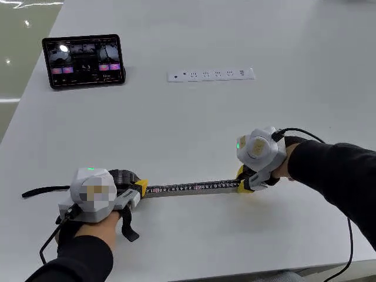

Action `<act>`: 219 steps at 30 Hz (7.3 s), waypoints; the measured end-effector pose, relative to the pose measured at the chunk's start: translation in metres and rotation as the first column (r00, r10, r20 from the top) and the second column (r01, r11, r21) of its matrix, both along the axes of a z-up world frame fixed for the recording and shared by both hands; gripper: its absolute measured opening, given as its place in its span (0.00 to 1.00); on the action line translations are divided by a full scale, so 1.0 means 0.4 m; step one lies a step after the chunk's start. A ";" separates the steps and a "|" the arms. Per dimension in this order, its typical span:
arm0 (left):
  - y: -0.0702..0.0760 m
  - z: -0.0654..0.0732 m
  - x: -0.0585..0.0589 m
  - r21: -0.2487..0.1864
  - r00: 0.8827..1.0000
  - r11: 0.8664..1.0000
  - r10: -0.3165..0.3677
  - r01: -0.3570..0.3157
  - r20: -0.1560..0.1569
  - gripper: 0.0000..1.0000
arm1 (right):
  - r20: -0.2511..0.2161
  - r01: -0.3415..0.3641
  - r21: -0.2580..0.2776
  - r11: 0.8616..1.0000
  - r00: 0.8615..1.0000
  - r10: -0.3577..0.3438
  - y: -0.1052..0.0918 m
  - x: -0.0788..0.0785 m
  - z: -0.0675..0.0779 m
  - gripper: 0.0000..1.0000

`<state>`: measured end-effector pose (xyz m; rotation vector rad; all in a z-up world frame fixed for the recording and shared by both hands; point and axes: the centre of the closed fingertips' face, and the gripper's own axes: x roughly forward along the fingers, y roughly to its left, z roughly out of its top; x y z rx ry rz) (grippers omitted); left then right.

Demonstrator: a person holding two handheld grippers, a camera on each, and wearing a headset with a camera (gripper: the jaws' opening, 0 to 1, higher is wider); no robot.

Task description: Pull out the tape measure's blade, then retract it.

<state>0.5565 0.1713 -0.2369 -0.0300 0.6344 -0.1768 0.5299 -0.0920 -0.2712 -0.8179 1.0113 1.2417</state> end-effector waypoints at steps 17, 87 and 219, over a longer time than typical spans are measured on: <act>0.001 -0.004 -0.003 -0.013 1.000 1.000 0.003 -0.004 -0.022 0.62 | -0.008 0.009 -0.013 1.000 1.000 -0.009 0.010 0.005 0.001 0.10; 0.000 -0.011 -0.005 -0.023 0.998 1.000 -0.004 0.003 -0.057 0.62 | -0.008 -0.009 -0.050 0.999 1.000 0.008 0.065 0.004 -0.004 0.10; -0.003 -0.012 -0.008 -0.028 0.996 1.000 -0.013 0.010 -0.085 0.63 | -0.016 0.024 -0.100 0.995 1.000 -0.026 0.171 0.011 -0.002 0.10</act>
